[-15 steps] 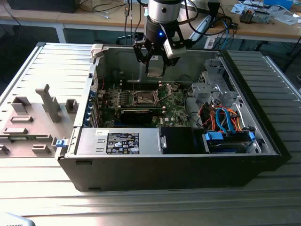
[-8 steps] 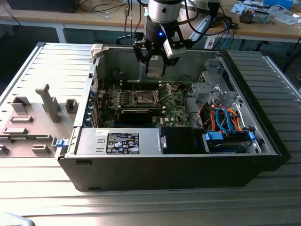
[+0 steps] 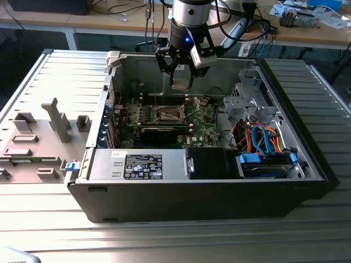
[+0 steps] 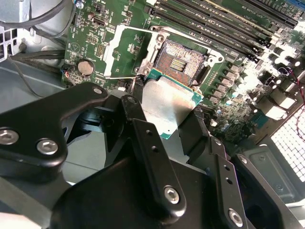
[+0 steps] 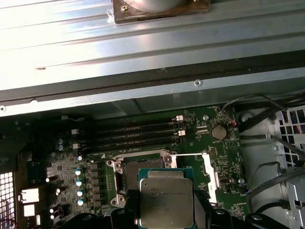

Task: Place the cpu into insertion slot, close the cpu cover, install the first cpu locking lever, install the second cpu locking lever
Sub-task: 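Place the cpu into insertion slot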

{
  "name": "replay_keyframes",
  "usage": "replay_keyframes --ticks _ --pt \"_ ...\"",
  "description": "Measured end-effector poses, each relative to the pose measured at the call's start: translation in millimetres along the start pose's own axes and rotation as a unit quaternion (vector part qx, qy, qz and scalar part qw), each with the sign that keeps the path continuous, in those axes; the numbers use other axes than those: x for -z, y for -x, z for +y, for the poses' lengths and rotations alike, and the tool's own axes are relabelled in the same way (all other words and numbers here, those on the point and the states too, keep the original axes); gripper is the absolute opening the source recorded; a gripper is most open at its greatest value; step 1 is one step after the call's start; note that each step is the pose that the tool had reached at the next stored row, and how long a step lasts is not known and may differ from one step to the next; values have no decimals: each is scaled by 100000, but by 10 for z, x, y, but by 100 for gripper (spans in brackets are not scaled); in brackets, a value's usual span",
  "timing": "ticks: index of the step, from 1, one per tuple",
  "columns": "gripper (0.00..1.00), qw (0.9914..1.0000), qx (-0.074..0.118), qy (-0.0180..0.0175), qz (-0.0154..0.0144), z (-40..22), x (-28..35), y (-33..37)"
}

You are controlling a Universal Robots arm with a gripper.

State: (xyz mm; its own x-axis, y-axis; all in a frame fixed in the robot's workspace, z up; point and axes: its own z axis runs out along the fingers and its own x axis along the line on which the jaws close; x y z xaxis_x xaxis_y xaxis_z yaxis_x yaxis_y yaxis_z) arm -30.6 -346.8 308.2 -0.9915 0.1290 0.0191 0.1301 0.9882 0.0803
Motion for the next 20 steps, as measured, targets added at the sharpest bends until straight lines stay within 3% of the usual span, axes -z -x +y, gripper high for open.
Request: replay_keyframes --ticks 16,20 --pt "54 99994 -1095 31 -88 0 -3 0" --pt "54 99985 -1697 372 -93 -6 -3 1"
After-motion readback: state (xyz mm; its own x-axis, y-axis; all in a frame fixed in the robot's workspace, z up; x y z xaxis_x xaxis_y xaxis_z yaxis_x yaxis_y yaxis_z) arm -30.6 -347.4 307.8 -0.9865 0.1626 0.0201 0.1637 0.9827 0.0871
